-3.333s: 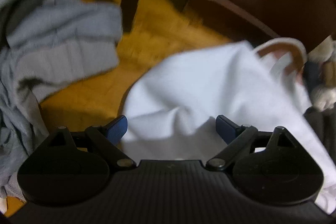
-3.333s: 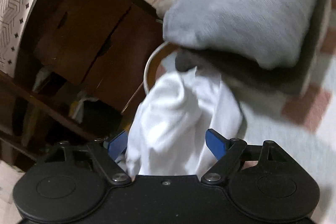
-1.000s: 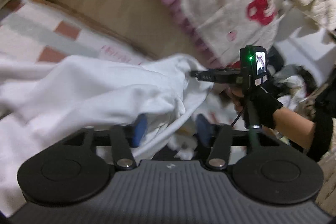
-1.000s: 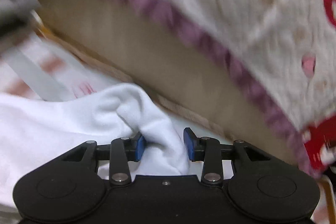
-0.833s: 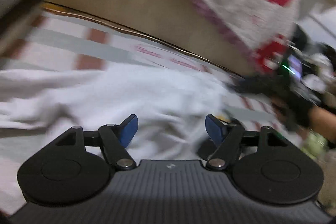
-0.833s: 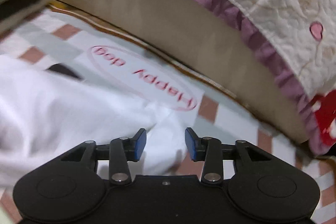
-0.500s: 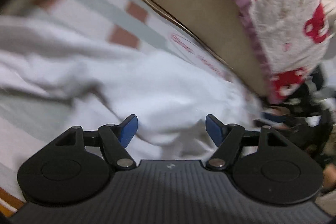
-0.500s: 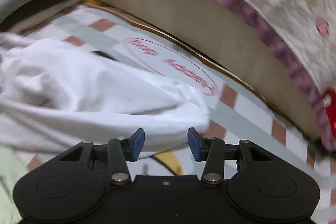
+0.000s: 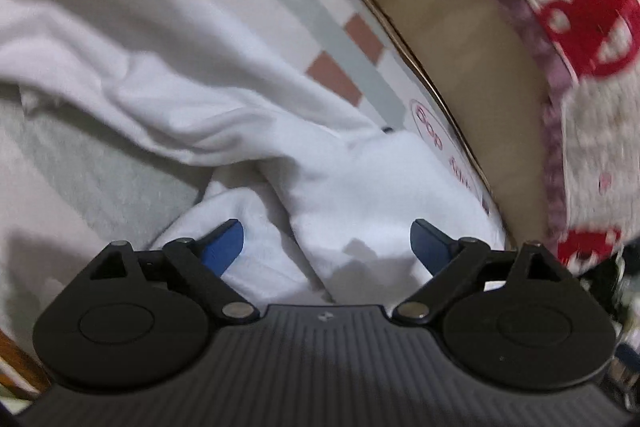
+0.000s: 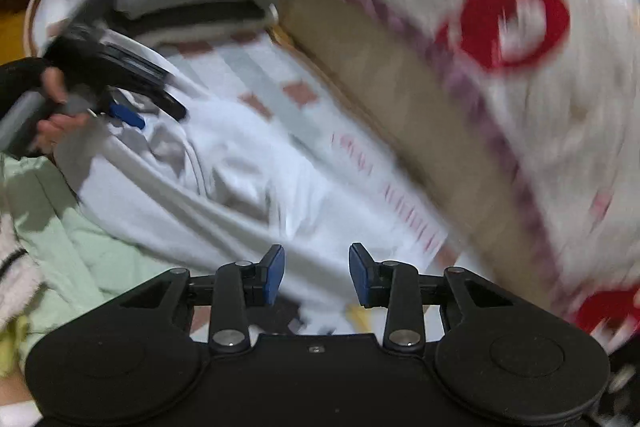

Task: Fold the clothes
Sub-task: 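Carry the T-shirt onto the mat and spread it out with both tools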

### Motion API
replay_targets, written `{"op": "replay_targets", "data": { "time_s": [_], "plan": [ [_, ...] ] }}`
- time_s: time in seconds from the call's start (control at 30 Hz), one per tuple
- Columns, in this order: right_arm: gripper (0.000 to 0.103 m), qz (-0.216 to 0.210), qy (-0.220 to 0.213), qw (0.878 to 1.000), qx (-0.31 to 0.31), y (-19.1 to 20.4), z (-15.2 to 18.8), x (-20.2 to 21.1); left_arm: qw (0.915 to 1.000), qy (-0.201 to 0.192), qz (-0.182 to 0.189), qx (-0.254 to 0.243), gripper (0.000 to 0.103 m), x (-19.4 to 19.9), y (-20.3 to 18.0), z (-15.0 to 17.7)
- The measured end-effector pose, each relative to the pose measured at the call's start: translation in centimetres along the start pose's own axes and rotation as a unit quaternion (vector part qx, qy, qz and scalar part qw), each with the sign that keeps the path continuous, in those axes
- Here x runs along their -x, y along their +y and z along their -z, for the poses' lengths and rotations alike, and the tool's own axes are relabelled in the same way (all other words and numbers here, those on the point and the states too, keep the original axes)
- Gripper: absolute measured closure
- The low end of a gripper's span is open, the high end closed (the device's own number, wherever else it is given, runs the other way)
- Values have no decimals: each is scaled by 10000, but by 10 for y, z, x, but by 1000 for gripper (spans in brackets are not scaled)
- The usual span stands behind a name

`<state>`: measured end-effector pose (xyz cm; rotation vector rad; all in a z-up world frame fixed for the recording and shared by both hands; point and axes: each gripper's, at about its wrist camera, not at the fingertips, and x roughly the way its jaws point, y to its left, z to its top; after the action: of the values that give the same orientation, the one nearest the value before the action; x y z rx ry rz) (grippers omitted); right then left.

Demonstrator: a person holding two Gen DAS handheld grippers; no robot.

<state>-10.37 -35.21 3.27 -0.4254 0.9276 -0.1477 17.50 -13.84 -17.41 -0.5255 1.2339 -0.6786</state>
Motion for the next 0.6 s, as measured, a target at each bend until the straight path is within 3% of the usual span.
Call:
{"op": "replay_targets", "data": {
  "time_s": [0.03, 0.07, 0.1, 0.13, 0.2, 0.37, 0.47, 0.6],
  "plan": [
    [62, 0, -76, 10000, 38, 1, -5, 2, 9999, -37, 48, 87, 15, -4, 4, 1],
    [60, -14, -88, 9999, 52, 2, -10, 2, 9999, -69, 104, 24, 33, -6, 4, 2],
    [59, -23, -98, 9999, 68, 3, -14, 2, 9996, -74, 193, -182, 79, -8, 4, 3],
    [59, 25, -100, 9999, 94, 3, -17, 1, 9989, -66, 269, -370, 97, -10, 2, 4],
    [56, 145, -266, 9995, -3, 3, -24, -2, 9977, -101, 444, -495, 97, -5, -2, 7],
    [43, -310, -888, 9956, 48, 10, -32, -17, 9902, -476, 1005, -850, 97, 26, -18, 15],
    [42, -611, -929, 9935, 253, 26, -35, -40, 9839, -590, 1343, -1019, 98, 40, -28, 18],
    [37, -1283, -864, 9870, 441, 47, -40, -80, 9687, -578, 2187, -1025, 99, 59, -39, 21]
  ]
}}
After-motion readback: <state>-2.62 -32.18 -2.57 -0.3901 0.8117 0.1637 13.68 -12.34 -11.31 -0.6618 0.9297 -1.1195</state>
